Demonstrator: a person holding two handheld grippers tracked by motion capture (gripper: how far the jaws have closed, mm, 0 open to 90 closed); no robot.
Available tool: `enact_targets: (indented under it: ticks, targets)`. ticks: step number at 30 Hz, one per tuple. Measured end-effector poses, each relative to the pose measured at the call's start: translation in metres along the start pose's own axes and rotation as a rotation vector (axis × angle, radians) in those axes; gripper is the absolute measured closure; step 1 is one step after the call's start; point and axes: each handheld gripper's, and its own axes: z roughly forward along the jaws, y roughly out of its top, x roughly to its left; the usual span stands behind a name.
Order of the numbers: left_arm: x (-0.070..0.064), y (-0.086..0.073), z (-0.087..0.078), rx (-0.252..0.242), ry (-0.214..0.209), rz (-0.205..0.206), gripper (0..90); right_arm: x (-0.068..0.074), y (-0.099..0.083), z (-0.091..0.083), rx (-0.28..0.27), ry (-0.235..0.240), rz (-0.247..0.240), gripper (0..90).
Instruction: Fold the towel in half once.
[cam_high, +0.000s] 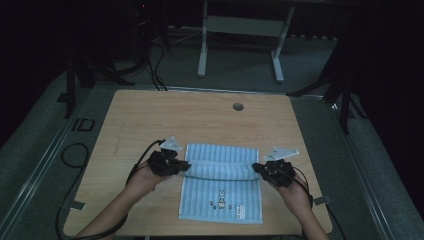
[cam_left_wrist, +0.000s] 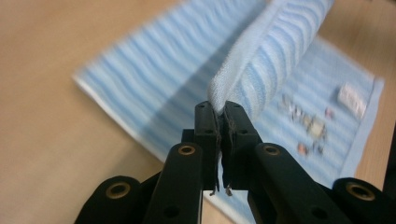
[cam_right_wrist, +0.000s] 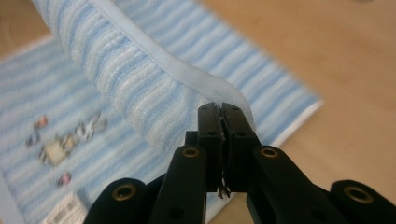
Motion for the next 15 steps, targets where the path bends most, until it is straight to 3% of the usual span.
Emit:
enact_targets:
  ticks: [3,7,10,13,15]
  targets:
    - [0.003,-0.011,0.013,0.033,-0.012,-0.029,85.0,0.005,-0.014,0.012,0.036,0.033,0.024,87.4]
    - [0.005,-0.018,0.023,0.066,-0.037,-0.048,85.0,0.009,-0.03,0.018,0.045,0.057,0.049,87.4]
    - [0.008,-0.021,0.032,0.097,-0.048,-0.065,85.0,0.006,-0.039,0.026,0.072,0.08,0.081,87.4]
    - [0.012,-0.019,0.037,0.114,-0.046,-0.073,85.0,0.002,-0.04,0.033,0.091,0.086,0.09,87.4]
    - [0.014,-0.011,0.033,0.097,-0.034,-0.08,85.0,-0.001,-0.035,0.033,0.094,0.072,0.08,87.5]
